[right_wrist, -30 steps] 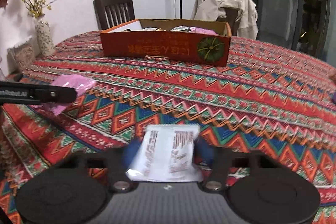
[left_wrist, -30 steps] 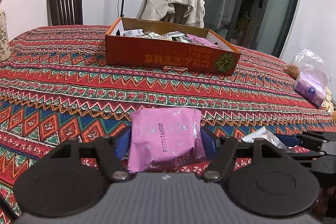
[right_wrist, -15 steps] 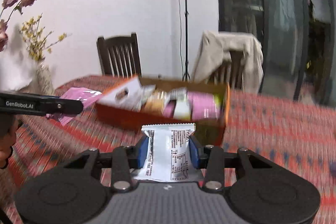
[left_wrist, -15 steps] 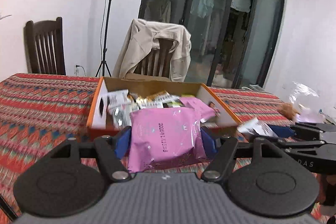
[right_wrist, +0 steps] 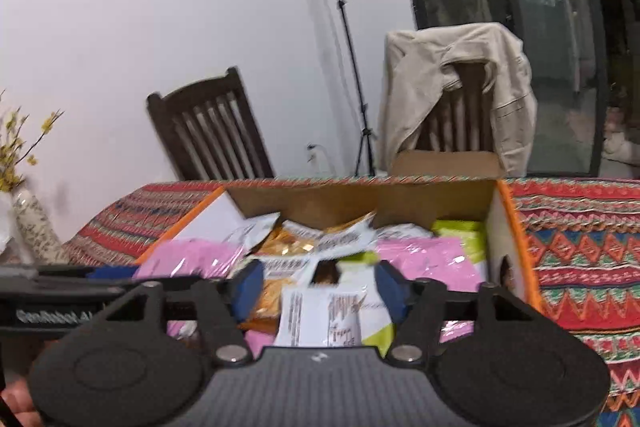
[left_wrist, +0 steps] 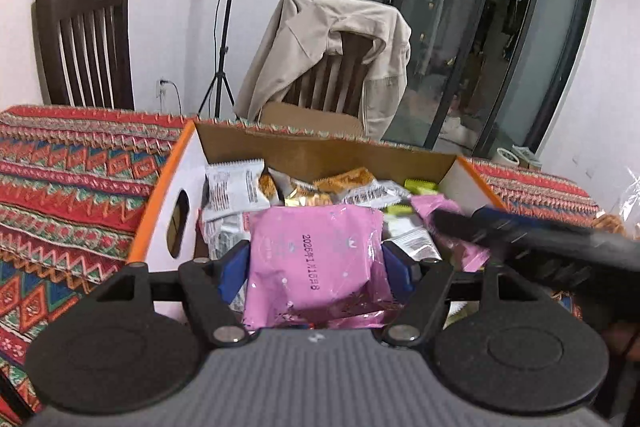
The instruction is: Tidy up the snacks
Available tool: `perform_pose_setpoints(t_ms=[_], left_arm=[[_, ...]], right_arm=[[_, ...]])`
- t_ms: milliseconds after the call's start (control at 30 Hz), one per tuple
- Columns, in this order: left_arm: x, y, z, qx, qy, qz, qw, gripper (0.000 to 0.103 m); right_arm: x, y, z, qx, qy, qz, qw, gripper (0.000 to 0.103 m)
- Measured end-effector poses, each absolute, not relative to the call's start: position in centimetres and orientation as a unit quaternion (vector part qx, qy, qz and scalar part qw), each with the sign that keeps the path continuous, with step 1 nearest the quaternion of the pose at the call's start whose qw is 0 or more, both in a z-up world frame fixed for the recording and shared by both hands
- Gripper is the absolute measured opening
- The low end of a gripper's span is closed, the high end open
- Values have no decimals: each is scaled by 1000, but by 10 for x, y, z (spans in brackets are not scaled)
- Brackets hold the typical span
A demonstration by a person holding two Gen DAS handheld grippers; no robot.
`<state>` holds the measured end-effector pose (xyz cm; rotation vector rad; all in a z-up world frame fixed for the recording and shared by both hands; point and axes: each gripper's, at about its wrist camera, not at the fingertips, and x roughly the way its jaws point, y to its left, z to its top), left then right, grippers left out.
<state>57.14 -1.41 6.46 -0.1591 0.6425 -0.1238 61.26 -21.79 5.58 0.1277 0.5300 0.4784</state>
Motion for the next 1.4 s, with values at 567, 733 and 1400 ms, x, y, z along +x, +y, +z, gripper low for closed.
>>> perform_pose_setpoints(t_ms=[567,733,1400], left_arm=[[503,-8,132,-52,259,-60,962,83],[425,-6,161,-14,214,-56,975,90],[109,-48,88,13,113,-18,993,102]], right_arm=[[546,-263,135,17,198,199,960,85],[485,-278,163,-8,171,193,966,89],[167,-315,107,-31,101,191,976,103]])
